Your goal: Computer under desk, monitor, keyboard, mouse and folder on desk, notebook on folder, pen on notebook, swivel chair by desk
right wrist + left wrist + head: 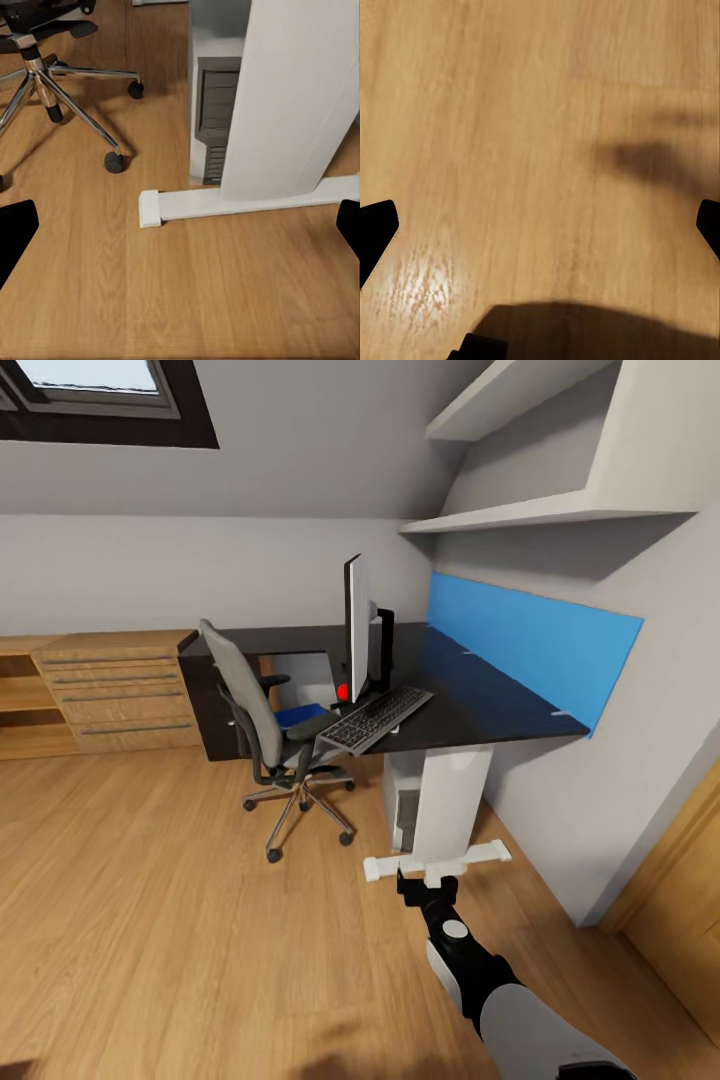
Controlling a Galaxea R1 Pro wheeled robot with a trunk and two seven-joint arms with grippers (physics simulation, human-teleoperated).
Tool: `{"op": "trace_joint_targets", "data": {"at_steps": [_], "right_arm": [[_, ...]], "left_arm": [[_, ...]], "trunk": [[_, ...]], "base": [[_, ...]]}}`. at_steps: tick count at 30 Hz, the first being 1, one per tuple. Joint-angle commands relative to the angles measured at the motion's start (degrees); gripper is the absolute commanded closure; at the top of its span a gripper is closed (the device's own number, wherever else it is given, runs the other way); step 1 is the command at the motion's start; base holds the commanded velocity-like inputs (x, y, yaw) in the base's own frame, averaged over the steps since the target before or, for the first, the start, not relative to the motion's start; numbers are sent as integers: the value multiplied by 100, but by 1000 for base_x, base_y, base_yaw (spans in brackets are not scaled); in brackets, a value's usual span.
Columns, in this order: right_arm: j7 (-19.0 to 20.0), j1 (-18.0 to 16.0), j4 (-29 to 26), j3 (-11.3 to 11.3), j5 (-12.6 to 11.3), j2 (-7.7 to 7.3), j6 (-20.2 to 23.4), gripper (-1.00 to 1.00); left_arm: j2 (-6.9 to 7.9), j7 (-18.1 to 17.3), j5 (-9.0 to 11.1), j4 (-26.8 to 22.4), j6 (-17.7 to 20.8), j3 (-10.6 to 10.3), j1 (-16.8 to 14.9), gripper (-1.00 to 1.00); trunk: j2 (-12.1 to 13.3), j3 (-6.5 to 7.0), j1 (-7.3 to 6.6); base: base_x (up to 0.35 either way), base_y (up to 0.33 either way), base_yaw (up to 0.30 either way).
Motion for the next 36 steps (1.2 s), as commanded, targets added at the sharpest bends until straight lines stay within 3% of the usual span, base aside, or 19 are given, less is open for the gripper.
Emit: {"op": "trace_joint_targets", "data": {"at_steps": [1,6,8,10,11,12,16,24,32,36], "right_arm": [[-45,-5,16,6,59,1,-5,-100],[-52,-6,49,21,58,1,-4,-100],[-45,-6,52,27,57,1,2,-100],[-39,-6,52,30,52,1,8,-100],[-33,-6,48,32,50,1,46,-100],[-32,-6,42,32,49,1,108,-100],[6,-6,-116,24,50,1,254,-100],[209,2,-226,14,54,1,-70,-100],[243,10,-234,18,64,1,-138,-100],[221,11,-235,43,47,1,-124,-100]], "left_arm": [[-1,17,48,-53,2,5,1,-100],[-10,62,-14,-908,90,-4,1,-100],[-14,77,-92,-1351,348,-7,1,-100],[-34,91,-138,-1766,927,-9,1,-100],[-99,106,-158,-2075,1575,-13,1,-100],[-175,111,-166,-2203,1861,-15,1,-100],[-385,66,-179,-2367,2236,-29,1,-100],[-354,8,-173,-2092,2076,-5,1,-100],[-332,-9,-196,-1668,1065,-8,1,-100],[-330,-7,-197,-1558,864,-10,1,-100]], "trunk": [[-2,-4,-1],[-2,-4,-1],[-2,-4,-1],[-2,-4,-1],[-2,-4,-1],[-2,-4,-1],[-2,-4,-1],[-2,-4,-1],[-2,-4,-1],[-2,-4,-1]], "base": [[0,0,0],[0,0,0],[0,0,0],[0,0,0],[0,0,0],[0,0,0],[0,0,0],[0,0,0],[0,35,0],[0,204,0]]}}
